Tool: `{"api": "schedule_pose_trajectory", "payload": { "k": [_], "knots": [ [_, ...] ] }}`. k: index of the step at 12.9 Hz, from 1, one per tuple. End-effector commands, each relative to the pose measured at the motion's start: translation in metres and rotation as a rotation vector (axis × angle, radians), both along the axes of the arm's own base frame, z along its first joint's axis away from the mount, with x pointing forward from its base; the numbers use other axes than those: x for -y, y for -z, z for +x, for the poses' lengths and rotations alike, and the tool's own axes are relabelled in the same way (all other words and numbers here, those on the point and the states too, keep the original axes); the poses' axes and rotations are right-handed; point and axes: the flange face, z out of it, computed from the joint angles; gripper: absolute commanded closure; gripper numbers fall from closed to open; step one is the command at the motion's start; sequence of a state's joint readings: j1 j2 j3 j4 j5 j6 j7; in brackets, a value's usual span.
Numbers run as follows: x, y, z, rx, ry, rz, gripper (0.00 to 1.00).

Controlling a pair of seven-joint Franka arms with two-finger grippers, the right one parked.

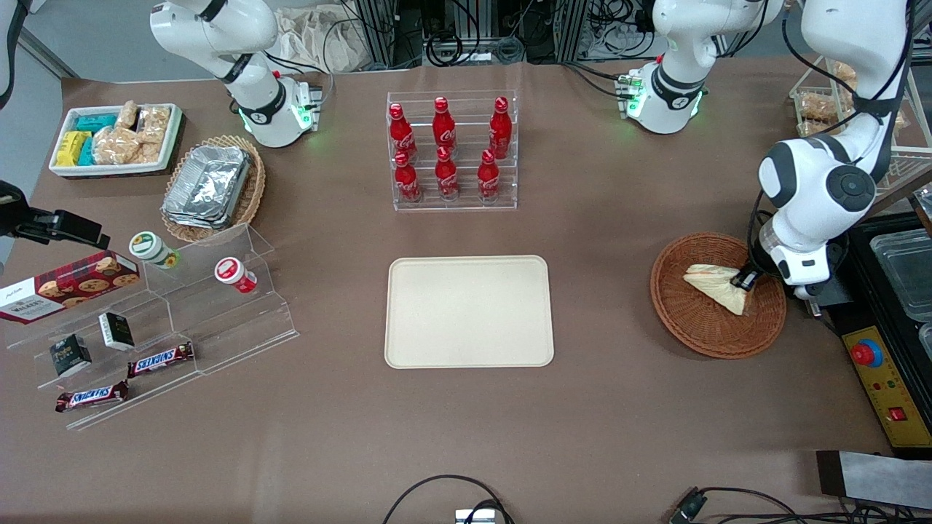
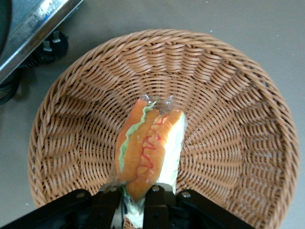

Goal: Place sandwich from basket to tray
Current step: 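Lower the open left gripper and close it on the sandwich, then lift the sandwich and carry it over the cream tray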

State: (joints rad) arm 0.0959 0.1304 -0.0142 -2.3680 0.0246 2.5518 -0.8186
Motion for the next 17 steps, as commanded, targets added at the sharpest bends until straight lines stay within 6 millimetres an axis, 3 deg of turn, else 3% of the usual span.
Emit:
{"api": "schedule_pose_trajectory", "payload": {
  "k": [1, 5, 10, 13, 17],
  "knots": [
    [0.025, -0.055, 0.011, -0.012, 0.059, 0.012, 0.94],
    [0.090, -0.123, 0.030, -0.092, 0.202, 0.051, 0.94],
    [0.215, -0.172, 0.013, -0.134, 0.456, 0.129, 0.94],
    [0.271, -0.181, 0.000, -0.100, 0.559, 0.120, 0.94],
    [0.341, -0.162, -0.009, -0.077, 0.694, 0.052, 0.92]
  ]
}}
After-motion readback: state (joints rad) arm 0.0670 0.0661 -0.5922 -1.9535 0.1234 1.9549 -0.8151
